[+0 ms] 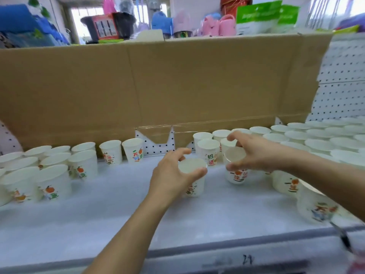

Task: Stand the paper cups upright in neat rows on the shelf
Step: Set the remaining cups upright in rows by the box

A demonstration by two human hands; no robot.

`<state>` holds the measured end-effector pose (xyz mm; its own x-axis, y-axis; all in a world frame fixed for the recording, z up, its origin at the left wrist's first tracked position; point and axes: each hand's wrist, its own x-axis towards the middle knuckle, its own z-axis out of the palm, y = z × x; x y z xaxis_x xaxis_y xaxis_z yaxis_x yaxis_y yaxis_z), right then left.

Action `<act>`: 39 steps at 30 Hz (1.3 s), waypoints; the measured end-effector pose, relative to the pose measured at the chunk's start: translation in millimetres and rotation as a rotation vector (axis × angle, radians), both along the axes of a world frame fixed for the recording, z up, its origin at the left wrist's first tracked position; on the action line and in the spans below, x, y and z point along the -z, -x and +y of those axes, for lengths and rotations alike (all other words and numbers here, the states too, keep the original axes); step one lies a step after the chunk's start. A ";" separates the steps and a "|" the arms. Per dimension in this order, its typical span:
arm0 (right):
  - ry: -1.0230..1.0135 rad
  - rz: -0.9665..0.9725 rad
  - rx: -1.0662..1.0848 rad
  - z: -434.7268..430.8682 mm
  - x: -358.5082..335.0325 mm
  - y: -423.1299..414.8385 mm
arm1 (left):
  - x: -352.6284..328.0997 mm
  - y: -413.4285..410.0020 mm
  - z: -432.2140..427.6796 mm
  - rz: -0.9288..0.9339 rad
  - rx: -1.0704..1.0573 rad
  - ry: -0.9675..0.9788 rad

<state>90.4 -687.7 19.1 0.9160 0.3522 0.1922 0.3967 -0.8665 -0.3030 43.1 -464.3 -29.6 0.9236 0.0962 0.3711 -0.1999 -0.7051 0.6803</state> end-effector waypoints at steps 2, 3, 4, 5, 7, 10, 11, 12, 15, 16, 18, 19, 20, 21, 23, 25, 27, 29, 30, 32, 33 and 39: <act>0.038 -0.008 -0.010 -7.5 4.8 -8.6 | -1.6 -11.8 -16.5 0.002 -0.016 -0.051; 0.067 -0.023 -0.011 -9.3 6.4 -11.9 | -1.6 -16.4 -22.0 0.005 -0.030 -0.076; 0.099 -0.043 -0.009 -10.9 7.5 -15.1 | -1.5 -19.8 -26.3 0.012 -0.045 -0.099; 0.131 -0.060 -0.004 -12.4 7.2 -17.6 | -1.5 -22.6 -29.4 0.023 -0.054 -0.115; 0.171 -0.051 0.010 -16.8 3.8 -21.0 | -1.8 -25.6 -31.4 0.055 -0.041 -0.099; 0.172 -0.031 0.011 -25.3 -1.8 -23.4 | -4.4 -25.9 -24.6 0.101 0.054 0.073; 0.173 -0.031 0.004 -27.1 -3.1 -23.3 | -4.6 -25.7 -22.4 0.121 0.096 0.144; 0.171 -0.029 -0.003 -28.6 -3.6 -23.4 | -3.9 -25.5 -21.3 0.138 0.132 0.210; 0.146 -0.031 -0.026 -31.0 -4.5 -24.8 | 2.4 -26.5 -27.3 0.135 0.156 0.353; 0.137 -0.028 -0.030 -31.3 -5.0 -25.7 | 4.2 -26.8 -31.3 0.124 0.143 0.370; 0.120 -0.026 -0.030 -32.2 -6.5 -27.9 | 5.3 -28.9 -39.9 0.095 0.105 0.355; 0.118 -0.025 -0.029 -32.7 -6.9 -28.8 | 4.7 -30.2 -43.7 0.077 0.085 0.330; 0.120 -0.020 -0.025 -33.2 -6.8 -29.7 | 4.0 -31.4 -46.9 0.060 0.066 0.299; 0.122 -0.012 -0.017 -33.9 -6.5 -30.8 | 3.5 -32.9 -49.8 0.043 0.047 0.262; 0.117 0.016 0.003 -35.2 -5.6 -33.5 | 3.2 -34.6 -53.8 0.019 0.008 0.187; 0.111 0.033 0.019 -35.9 -4.6 -35.8 | 3.4 -36.0 -55.7 0.008 -0.021 0.148; 0.115 0.023 0.023 -35.9 -2.7 -37.6 | 3.5 -36.9 -56.6 0.007 -0.049 0.123; 0.137 0.006 0.029 -35.6 -1.7 -39.2 | 3.3 -38.0 -58.0 0.004 -0.076 0.089; 0.153 -0.003 0.033 -35.7 -0.8 -40.5 | 3.2 -38.3 -59.2 0.005 -0.086 0.069; 0.185 -0.037 0.034 -36.0 1.0 -41.8 | 3.1 -39.1 -62.6 0.001 -0.105 0.019; 0.197 -0.054 0.032 -36.0 1.5 -41.4 | 2.8 -39.2 -64.6 -0.003 -0.116 -0.012; 0.236 -0.144 -0.002 -26.7 -7.5 -31.2 | -5.2 -30.8 -65.4 0.015 -0.145 -0.117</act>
